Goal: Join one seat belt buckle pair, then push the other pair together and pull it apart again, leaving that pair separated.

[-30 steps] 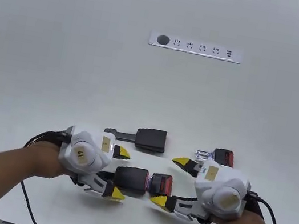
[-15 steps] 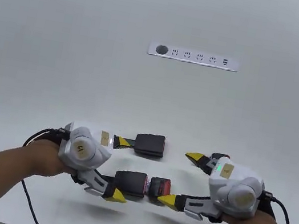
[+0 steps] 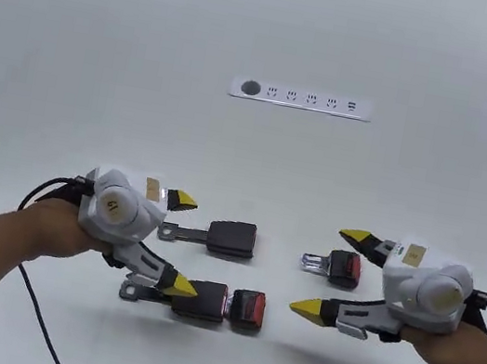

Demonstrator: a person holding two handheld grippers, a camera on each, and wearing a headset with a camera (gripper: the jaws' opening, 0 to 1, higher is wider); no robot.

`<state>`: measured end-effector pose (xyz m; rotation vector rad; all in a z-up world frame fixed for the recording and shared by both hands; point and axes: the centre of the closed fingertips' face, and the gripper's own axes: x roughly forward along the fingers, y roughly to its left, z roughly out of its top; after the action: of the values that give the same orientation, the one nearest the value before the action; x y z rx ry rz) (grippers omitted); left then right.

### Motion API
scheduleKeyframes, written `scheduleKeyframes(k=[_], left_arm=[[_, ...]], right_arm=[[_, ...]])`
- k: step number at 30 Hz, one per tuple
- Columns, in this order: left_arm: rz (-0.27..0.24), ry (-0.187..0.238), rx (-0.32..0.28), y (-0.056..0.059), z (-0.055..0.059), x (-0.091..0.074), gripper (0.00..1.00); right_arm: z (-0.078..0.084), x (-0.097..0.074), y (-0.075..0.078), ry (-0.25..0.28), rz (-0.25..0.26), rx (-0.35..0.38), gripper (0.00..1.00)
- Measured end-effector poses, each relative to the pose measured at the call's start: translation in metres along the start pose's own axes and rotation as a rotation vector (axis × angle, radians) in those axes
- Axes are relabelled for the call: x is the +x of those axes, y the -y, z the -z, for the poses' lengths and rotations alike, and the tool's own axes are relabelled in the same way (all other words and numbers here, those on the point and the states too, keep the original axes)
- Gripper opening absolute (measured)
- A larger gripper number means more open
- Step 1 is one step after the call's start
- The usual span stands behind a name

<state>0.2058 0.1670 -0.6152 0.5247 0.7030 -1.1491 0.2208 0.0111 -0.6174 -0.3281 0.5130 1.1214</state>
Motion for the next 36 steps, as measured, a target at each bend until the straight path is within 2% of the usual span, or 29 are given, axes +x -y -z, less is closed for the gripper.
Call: scheduleKeyframes(k=[1, 5, 8, 10, 20, 27, 30, 34, 36], left_arm=[[-0.002, 0.003, 0.000, -0.002, -0.002, 0.000, 0.80], [-0.002, 0.006, 0.008, -0.008, -0.008, 0.002, 0.80], [0.001, -0.004, 0.032, -0.012, -0.010, 0.005, 0.80], [0.007, 0.003, 0.026, -0.014, -0.011, 0.007, 0.80], [0.045, -0.005, 0.036, -0.033, -0.005, 0.034, 0.79], [0.087, -0.009, 0.023, -0.034, -0.001, 0.055, 0.77], [0.117, -0.047, 0.025, -0.029, 0.010, 0.067, 0.76], [0.138, -0.057, 0.034, -0.024, 0.017, 0.078, 0.74], [0.142, -0.056, 0.032, -0.025, 0.018, 0.082, 0.72]], right_arm=[[0.002, -0.001, 0.007, -0.002, 0.005, 0.005, 0.81], [0.006, -0.003, 0.015, -0.018, 0.012, 0.006, 0.80], [0.009, -0.004, 0.018, -0.023, 0.003, 0.011, 0.80], [0.011, -0.005, 0.019, -0.033, 0.000, 0.008, 0.81], [0.029, -0.003, 0.032, -0.072, -0.048, 0.053, 0.82], [0.050, 0.004, 0.041, -0.111, -0.076, 0.060, 0.79], [0.056, 0.006, 0.039, -0.124, -0.096, 0.063, 0.79], [0.071, 0.012, 0.039, -0.153, -0.125, 0.057, 0.78], [0.071, 0.011, 0.038, -0.161, -0.131, 0.057, 0.77]])
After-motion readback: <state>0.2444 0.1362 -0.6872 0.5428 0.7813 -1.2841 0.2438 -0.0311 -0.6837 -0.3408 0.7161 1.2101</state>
